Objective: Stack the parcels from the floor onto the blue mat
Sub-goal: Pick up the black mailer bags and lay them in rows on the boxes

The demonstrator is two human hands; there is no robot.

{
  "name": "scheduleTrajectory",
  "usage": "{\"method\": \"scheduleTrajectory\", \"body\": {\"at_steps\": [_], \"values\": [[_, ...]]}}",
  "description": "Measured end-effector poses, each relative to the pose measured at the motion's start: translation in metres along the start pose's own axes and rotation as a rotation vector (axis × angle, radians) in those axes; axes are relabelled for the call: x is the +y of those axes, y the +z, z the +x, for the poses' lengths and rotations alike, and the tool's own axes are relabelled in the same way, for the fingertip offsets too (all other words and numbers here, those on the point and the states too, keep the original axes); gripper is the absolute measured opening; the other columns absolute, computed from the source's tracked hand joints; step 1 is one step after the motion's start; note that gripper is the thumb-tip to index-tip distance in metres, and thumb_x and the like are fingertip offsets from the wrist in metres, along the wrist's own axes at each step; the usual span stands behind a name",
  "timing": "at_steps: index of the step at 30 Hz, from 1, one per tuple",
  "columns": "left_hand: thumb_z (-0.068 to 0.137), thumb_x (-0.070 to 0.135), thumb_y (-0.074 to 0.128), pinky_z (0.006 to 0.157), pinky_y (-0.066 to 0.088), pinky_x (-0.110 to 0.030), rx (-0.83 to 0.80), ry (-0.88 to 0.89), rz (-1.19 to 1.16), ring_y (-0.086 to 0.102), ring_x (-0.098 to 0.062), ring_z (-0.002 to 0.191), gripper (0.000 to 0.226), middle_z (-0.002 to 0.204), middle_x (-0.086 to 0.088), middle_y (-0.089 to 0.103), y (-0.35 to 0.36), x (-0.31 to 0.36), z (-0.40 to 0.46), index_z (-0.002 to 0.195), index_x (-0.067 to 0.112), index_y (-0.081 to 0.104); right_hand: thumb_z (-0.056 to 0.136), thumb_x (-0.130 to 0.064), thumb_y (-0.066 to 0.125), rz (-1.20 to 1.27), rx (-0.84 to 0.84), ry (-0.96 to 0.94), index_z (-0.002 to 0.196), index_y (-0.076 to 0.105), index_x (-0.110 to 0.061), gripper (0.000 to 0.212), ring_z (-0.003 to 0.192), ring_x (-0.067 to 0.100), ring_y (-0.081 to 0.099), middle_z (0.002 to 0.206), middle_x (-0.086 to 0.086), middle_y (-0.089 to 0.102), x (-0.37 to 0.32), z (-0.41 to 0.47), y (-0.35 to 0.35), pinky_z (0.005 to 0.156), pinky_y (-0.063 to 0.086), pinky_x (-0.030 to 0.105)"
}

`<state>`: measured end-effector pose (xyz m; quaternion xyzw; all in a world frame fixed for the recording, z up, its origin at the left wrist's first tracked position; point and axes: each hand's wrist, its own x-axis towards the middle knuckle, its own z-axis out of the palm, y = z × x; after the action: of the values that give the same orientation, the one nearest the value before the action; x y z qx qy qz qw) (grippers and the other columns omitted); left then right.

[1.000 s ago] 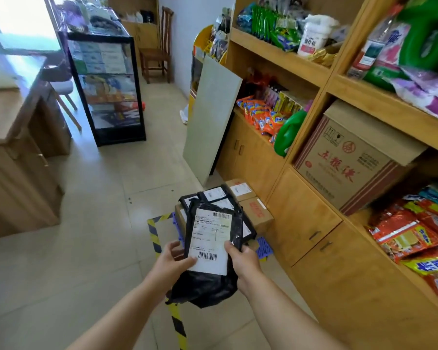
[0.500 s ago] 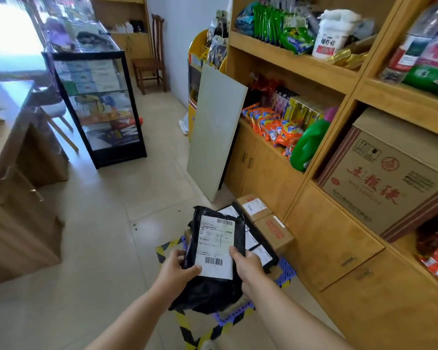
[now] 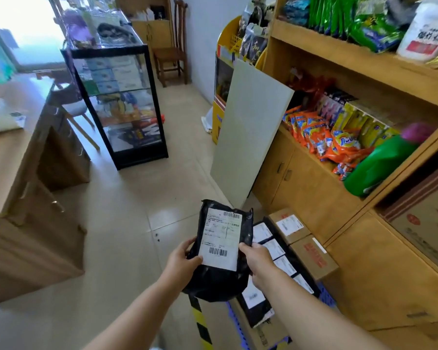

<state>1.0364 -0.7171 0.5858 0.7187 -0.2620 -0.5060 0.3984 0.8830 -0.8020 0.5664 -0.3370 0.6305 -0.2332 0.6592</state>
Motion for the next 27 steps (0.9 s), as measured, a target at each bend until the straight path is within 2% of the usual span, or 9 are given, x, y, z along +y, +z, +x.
{"method": "scheduleTrajectory", "body": {"at_steps": [3,8,11,15,18,20,22,24,27], "values": [[0.092,0.004,0.053,0.055,0.05,-0.019,-0.056,0.005,0.045,0.065,-0.012,0.083,0.055,0.106,0.001,0.062,-0.029,0.013,0.046,0.14,0.029,0.04,0.097,-0.013,0.05,0.044,0.063,0.017,0.102,0.063,-0.01,0.014,0.089,0.026,0.064,0.095,0.007,0.069,-0.014,0.025,0.033,0.067,0.049,0.031],[0.093,0.007,0.051,0.064,0.052,-0.023,-0.198,0.044,0.248,0.064,-0.015,0.089,0.07,0.131,-0.003,0.053,-0.071,0.037,0.117,0.147,0.04,0.02,0.098,-0.011,0.047,0.11,0.231,0.041,0.093,0.059,-0.01,0.014,0.085,0.025,0.061,0.09,0.007,0.066,-0.029,0.058,0.086,0.065,0.046,0.027],[0.092,0.005,0.047,0.075,0.047,-0.023,-0.291,0.062,0.392,0.056,-0.016,0.1,0.057,0.127,0.001,0.056,-0.08,0.045,0.157,0.141,0.033,0.036,0.097,-0.011,0.045,0.117,0.312,0.085,0.102,0.058,-0.01,0.014,0.093,0.026,0.058,0.101,0.009,0.064,-0.03,0.081,0.105,0.078,0.043,0.03],[0.092,0.002,0.046,0.064,0.042,-0.018,-0.364,0.021,0.454,0.055,-0.017,0.098,0.047,0.116,0.002,0.057,-0.07,0.051,0.206,0.13,0.029,0.049,0.095,-0.002,0.042,0.158,0.328,0.188,0.136,0.046,-0.009,0.041,0.111,0.029,0.054,0.126,0.013,0.056,-0.039,0.103,0.107,0.094,0.043,0.035],[0.091,0.001,0.046,0.066,0.043,-0.02,-0.415,-0.01,0.482,0.056,-0.018,0.096,0.048,0.111,0.002,0.057,-0.048,0.048,0.243,0.13,0.028,0.05,0.091,0.001,0.042,0.158,0.339,0.252,0.145,0.034,-0.014,0.058,0.097,0.023,0.052,0.133,0.011,0.051,-0.036,0.132,0.094,0.083,0.041,0.028],[0.09,-0.001,0.047,0.073,0.043,-0.022,-0.443,-0.032,0.494,0.056,-0.018,0.096,0.048,0.108,0.001,0.057,-0.029,0.047,0.265,0.131,0.024,0.05,0.087,0.002,0.042,0.168,0.354,0.284,0.141,0.04,-0.014,0.056,0.094,0.022,0.053,0.132,0.01,0.053,-0.034,0.154,0.082,0.078,0.041,0.026],[0.09,-0.002,0.048,0.081,0.041,-0.025,-0.46,-0.063,0.508,0.055,-0.02,0.098,0.048,0.107,0.0,0.057,-0.011,0.045,0.286,0.131,0.022,0.051,0.085,0.004,0.042,0.178,0.366,0.309,0.115,0.056,-0.012,0.036,0.084,0.021,0.052,0.109,0.011,0.062,-0.032,0.174,0.071,0.071,0.04,0.026],[0.09,-0.003,0.048,0.082,0.041,-0.025,-0.479,-0.1,0.529,0.055,-0.02,0.099,0.047,0.107,0.001,0.058,0.004,0.042,0.307,0.13,0.021,0.052,0.084,0.006,0.043,0.183,0.389,0.347,0.092,0.058,-0.015,0.027,0.077,0.021,0.05,0.093,0.011,0.063,-0.028,0.197,0.061,0.068,0.039,0.025],[0.088,-0.005,0.046,0.07,0.043,-0.018,-0.525,-0.127,0.555,0.058,-0.016,0.094,0.047,0.1,0.006,0.062,0.023,0.038,0.34,0.123,0.023,0.056,0.082,0.006,0.044,0.195,0.392,0.388,0.105,0.059,-0.009,0.031,0.081,0.022,0.052,0.106,0.018,0.065,-0.027,0.226,0.051,0.071,0.04,0.027]]}}
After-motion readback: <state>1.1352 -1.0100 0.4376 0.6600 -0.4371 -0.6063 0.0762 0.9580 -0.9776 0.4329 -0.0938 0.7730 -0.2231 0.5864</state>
